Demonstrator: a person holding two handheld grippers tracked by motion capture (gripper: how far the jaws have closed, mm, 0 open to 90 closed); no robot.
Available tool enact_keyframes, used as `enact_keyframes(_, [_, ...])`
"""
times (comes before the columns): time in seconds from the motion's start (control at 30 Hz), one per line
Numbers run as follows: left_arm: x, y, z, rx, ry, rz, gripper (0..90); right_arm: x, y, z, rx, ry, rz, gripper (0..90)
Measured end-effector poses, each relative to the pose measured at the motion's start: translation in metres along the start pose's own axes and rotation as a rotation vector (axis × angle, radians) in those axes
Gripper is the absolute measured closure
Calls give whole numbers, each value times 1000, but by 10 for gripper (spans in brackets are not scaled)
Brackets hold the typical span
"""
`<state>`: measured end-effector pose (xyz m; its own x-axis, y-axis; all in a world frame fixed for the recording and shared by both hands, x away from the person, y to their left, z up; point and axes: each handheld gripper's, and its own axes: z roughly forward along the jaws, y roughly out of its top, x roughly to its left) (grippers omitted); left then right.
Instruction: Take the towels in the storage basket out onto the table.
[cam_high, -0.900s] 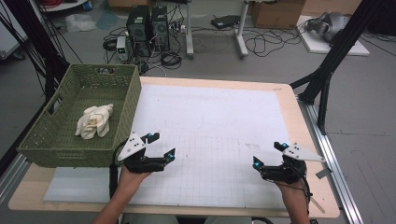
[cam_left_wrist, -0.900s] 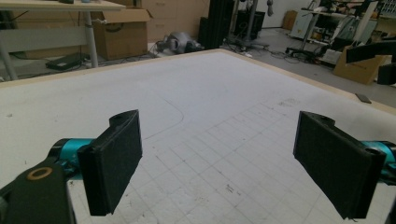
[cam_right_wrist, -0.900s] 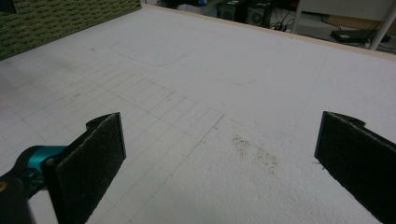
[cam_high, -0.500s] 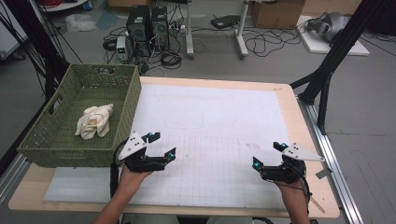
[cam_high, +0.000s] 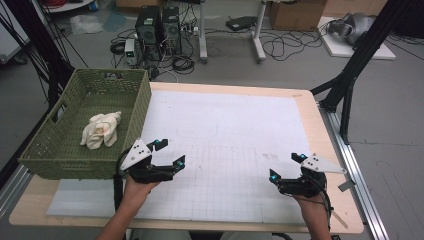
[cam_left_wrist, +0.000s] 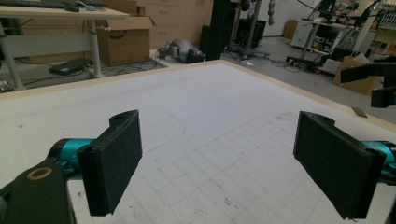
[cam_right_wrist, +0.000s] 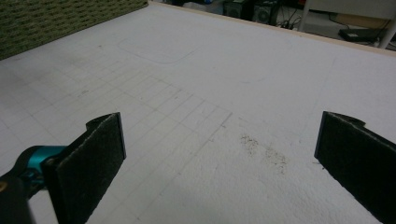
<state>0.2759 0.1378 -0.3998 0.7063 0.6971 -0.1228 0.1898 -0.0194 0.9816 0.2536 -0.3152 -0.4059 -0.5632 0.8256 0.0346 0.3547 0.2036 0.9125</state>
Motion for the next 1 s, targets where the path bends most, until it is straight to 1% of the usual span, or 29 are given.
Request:
enact_keyframes(0.07, [-1, 5, -3, -5, 0, 7, 159, 1, 1, 1, -1, 5, 1, 9])
enact_keyframes(0.2, [-2, 18, -10, -19, -4, 1, 159, 3, 3, 2, 2, 10, 2, 9])
enact_keyframes(0.33, [0, 37, -21, -40, -1, 0, 159, 4, 4, 4, 4, 15, 1, 8])
enact_keyframes(0.43, [4, 53, -31, -59, 9, 13, 159, 4, 4, 4, 3, 17, -4, 9])
enact_keyframes(0.53, [11, 68, -42, -66, 24, 27, 159, 4, 5, 4, -1, 17, -1, 8])
enact_keyframes(0.67, [26, 84, -57, -79, 55, 33, 159, 3, 5, 3, 3, 14, 2, 9])
enact_keyframes(0.77, [41, 94, -69, -80, 82, 37, 159, 3, 4, 4, 3, 15, 2, 9])
enact_keyframes(0.87, [59, 103, -79, -79, 103, 21, 159, 3, 4, 4, 5, 15, 2, 9])
enact_keyframes(1.0, [88, 114, -90, -69, 142, -8, 159, 4, 3, 4, 9, 15, 0, 9])
